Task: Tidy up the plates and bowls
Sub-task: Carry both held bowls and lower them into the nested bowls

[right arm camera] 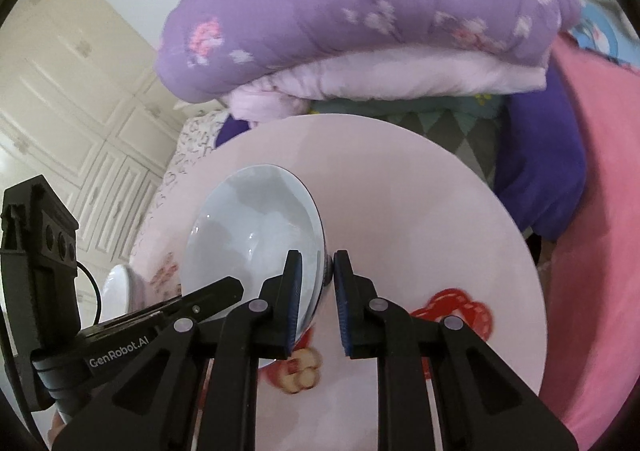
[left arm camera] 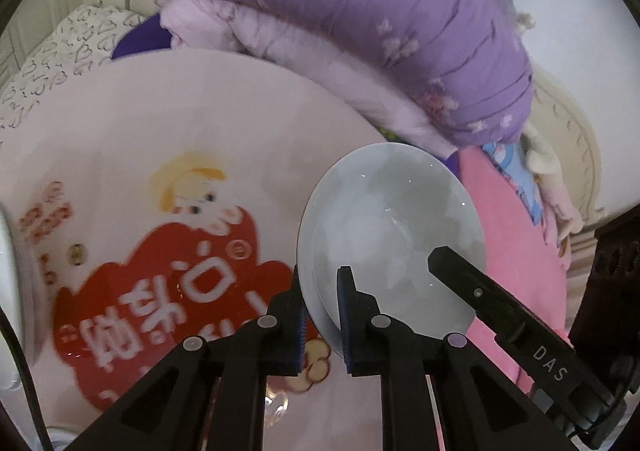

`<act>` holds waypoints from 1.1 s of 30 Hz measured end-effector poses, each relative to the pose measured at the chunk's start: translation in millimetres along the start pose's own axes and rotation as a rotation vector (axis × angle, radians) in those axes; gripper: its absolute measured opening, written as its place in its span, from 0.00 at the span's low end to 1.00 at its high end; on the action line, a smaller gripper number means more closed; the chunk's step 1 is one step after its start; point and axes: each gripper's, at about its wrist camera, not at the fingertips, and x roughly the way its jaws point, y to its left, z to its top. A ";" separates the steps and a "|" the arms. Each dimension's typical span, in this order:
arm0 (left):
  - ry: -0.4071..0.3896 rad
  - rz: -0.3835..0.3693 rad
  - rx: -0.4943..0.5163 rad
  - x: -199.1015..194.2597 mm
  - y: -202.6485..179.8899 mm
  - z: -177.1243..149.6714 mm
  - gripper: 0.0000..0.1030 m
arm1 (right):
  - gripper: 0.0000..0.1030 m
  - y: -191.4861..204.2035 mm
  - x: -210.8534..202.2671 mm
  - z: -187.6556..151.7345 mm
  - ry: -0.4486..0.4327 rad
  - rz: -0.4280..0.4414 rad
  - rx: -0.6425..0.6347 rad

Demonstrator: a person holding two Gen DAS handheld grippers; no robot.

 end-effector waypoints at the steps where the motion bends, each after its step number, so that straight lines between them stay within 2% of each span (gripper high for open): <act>1: -0.015 -0.003 -0.001 -11.8 3.7 -1.9 0.10 | 0.16 8.6 -2.7 -1.4 -0.005 0.001 -0.013; 9: -0.130 -0.014 -0.010 -114.9 47.0 -28.4 0.10 | 0.16 83.2 -19.5 -7.9 -0.033 0.033 -0.115; 17: -0.214 0.001 -0.062 -192.3 104.4 -59.3 0.10 | 0.16 158.2 -16.0 -17.8 -0.025 0.072 -0.218; 26: -0.274 0.039 -0.140 -258.7 166.3 -106.2 0.09 | 0.16 226.5 7.6 -34.0 0.018 0.125 -0.318; 33: -0.275 0.075 -0.169 -280.0 188.1 -130.5 0.10 | 0.16 253.7 27.0 -52.7 0.069 0.133 -0.372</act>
